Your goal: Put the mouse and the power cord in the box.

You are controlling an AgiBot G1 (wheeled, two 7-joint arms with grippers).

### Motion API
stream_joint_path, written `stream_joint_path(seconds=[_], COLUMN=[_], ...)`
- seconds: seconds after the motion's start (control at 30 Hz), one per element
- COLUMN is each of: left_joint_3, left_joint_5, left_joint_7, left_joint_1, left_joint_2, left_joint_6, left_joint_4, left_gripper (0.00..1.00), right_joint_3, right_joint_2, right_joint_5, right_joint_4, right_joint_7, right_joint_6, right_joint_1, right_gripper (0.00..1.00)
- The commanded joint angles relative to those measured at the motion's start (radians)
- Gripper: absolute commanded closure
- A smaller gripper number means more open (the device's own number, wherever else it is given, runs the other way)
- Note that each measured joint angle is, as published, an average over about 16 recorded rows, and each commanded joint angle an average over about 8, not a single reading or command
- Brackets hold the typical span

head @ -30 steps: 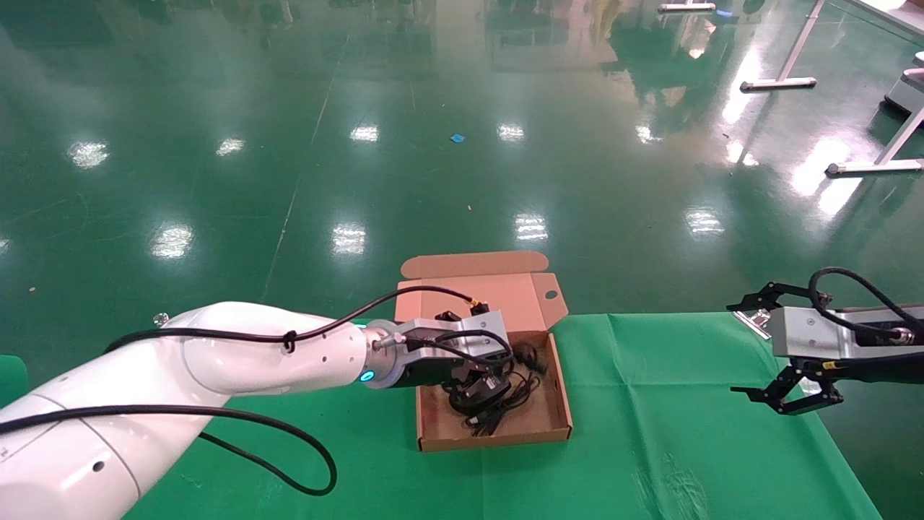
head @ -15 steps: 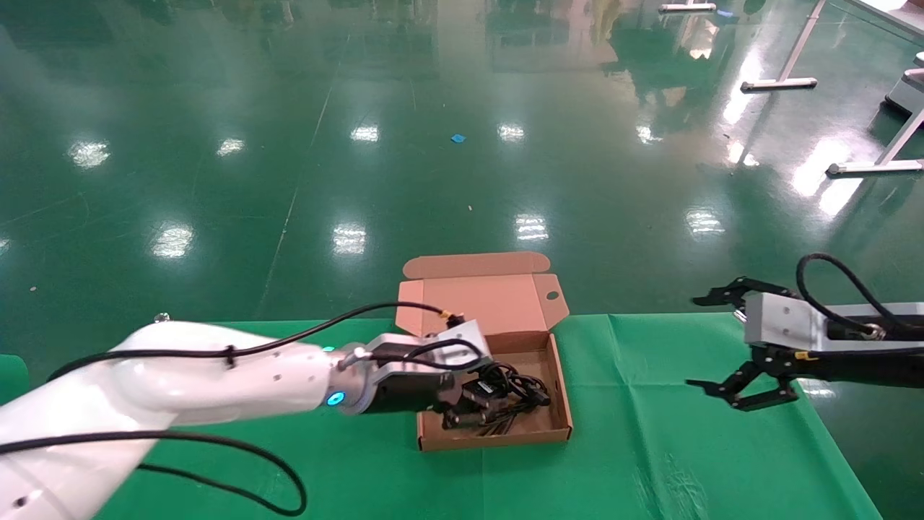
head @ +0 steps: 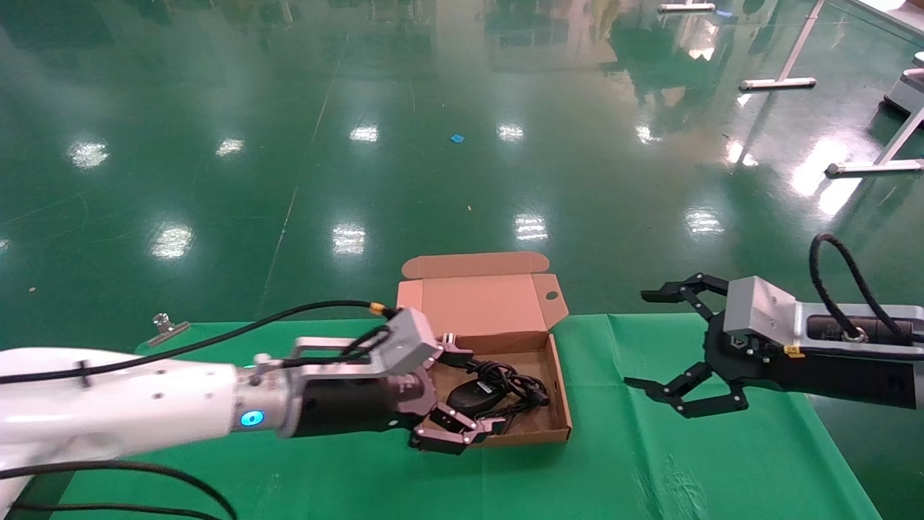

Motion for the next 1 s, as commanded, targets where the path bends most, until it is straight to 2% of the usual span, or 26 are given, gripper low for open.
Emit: stream_joint_path(seconds=[0.03, 1.0], left_joint_3=[-0.029, -0.454], left_joint_5=[-0.027, -0.416], left_joint_7=[-0.001, -0.016], left_joint_1=[0.017, 0.263], left_joint_2=[-0.025, -0.396], left_joint_6=[0.027, 0.419], left_joint_4=[-0.023, -0.354], left_gripper=[0.00, 0.00], right_joint_3=[0.020, 0.305], right_joint_2=[0.008, 0.128], right_joint_5=[0.023, 0.362], right_joint_4=[0.038, 0.589], right_joint_7=[0.031, 0.491], right_joint_6=[-0.007, -0.109], right_joint_1=[-0.025, -0.389], right_gripper=[0.00, 0.00])
